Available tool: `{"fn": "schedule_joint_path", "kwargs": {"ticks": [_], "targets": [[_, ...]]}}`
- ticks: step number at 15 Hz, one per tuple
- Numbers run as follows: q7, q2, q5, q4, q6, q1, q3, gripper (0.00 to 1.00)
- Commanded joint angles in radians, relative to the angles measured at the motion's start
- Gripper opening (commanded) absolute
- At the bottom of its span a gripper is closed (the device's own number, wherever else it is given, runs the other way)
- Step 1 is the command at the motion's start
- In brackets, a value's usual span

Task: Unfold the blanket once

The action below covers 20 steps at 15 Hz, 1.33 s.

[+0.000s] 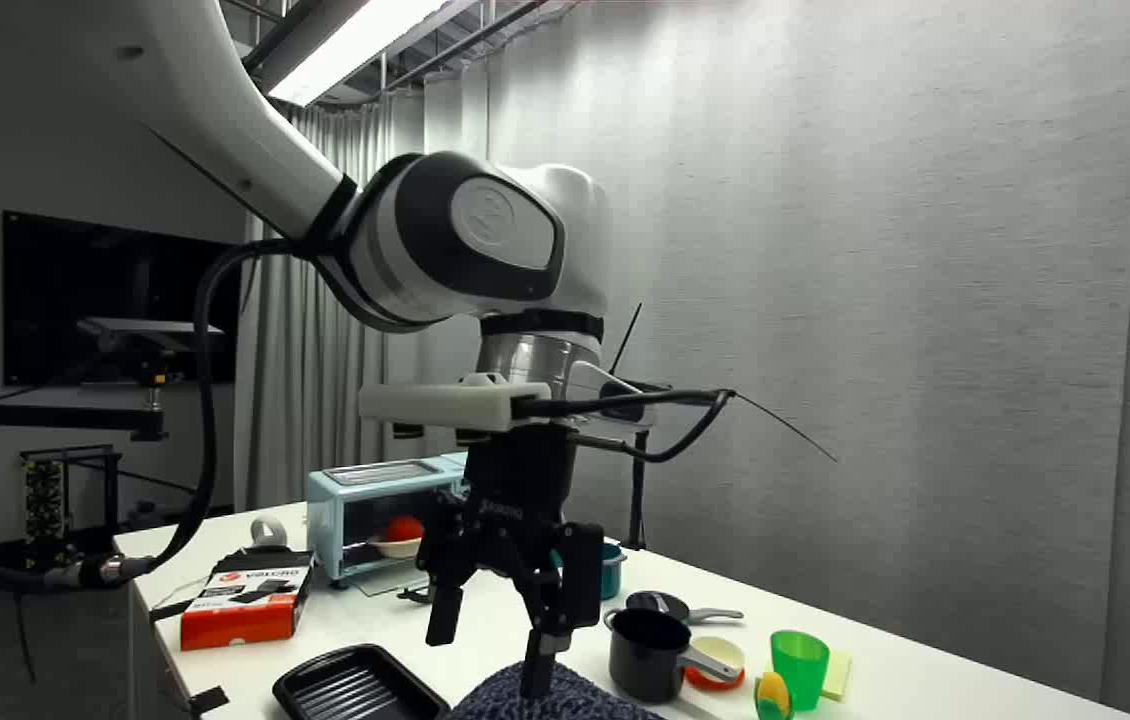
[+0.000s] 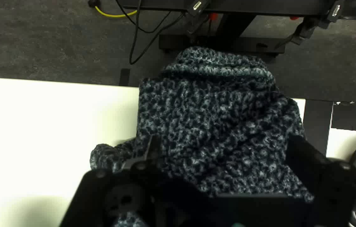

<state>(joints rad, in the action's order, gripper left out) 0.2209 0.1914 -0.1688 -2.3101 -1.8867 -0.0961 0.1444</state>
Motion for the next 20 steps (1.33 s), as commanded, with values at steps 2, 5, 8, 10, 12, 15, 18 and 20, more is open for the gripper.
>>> {"fn": "schedule_joint_path", "kwargs": {"ticks": [2, 5, 8, 10, 12, 15, 18, 20], "targets": [[0.001, -0.001, 0.001, 0.001, 0.001, -0.004, -0.005, 1.00], [0.001, -0.001, 0.001, 0.001, 0.001, -0.004, -0.005, 1.00], [0.001, -0.001, 0.001, 0.001, 0.001, -0.004, -0.005, 1.00], [0.001, -0.001, 0.001, 0.001, 0.001, -0.004, -0.005, 1.00], [0.001, -0.001, 0.001, 0.001, 0.001, -0.004, -0.005, 1.00], [-0.043, -0.029, 0.026, 0.014, -0.051, -0.013, 0.005, 1.00], [-0.113, -0.105, 0.100, 0.058, -0.143, -0.031, 0.030, 1.00], [-0.149, -0.170, 0.158, 0.097, -0.190, -0.049, 0.049, 1.00]]}}
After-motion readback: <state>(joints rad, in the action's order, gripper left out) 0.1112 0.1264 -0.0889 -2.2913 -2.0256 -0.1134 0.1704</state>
